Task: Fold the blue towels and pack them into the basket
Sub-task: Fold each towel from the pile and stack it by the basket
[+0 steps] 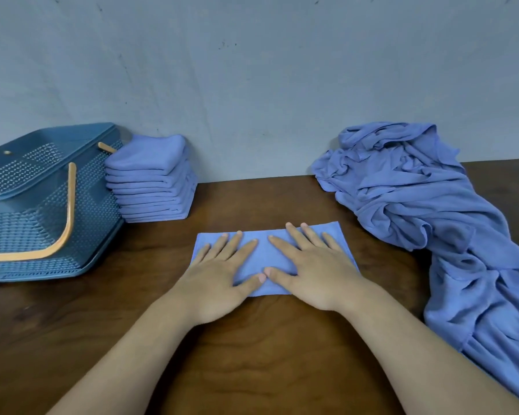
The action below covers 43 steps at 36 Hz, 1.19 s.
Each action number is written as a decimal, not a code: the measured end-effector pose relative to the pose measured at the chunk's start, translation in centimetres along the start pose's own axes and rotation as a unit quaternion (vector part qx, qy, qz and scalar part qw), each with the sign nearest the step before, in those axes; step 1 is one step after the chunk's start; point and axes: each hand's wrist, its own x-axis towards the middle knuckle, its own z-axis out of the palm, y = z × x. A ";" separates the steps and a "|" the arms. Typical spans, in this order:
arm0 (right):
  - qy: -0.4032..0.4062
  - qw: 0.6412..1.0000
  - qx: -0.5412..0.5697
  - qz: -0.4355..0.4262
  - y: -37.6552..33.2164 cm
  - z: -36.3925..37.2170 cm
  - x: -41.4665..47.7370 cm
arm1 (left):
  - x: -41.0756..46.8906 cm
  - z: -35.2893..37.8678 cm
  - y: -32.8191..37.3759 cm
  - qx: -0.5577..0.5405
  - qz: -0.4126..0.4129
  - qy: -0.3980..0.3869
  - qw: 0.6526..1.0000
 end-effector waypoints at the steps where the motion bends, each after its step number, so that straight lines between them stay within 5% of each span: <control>1: -0.002 1.000 0.004 0.005 0.4 -0.2 -0.1 | 0.0 -0.2 -0.3 0.001 -0.003 -0.002 1.000; 11: -0.018 0.997 0.035 0.064 3.3 -1.7 -1.5 | 0.6 -0.9 -2.8 -0.048 -0.024 0.018 0.998; 18: -0.032 0.997 0.038 0.062 3.2 -2.0 -1.5 | 2.5 -1.6 -4.4 -0.114 -0.064 0.137 0.982; 43: -0.042 0.997 0.030 0.063 3.1 -2.1 -1.4 | 3.1 -2.6 -7.5 -0.187 -0.097 0.310 0.927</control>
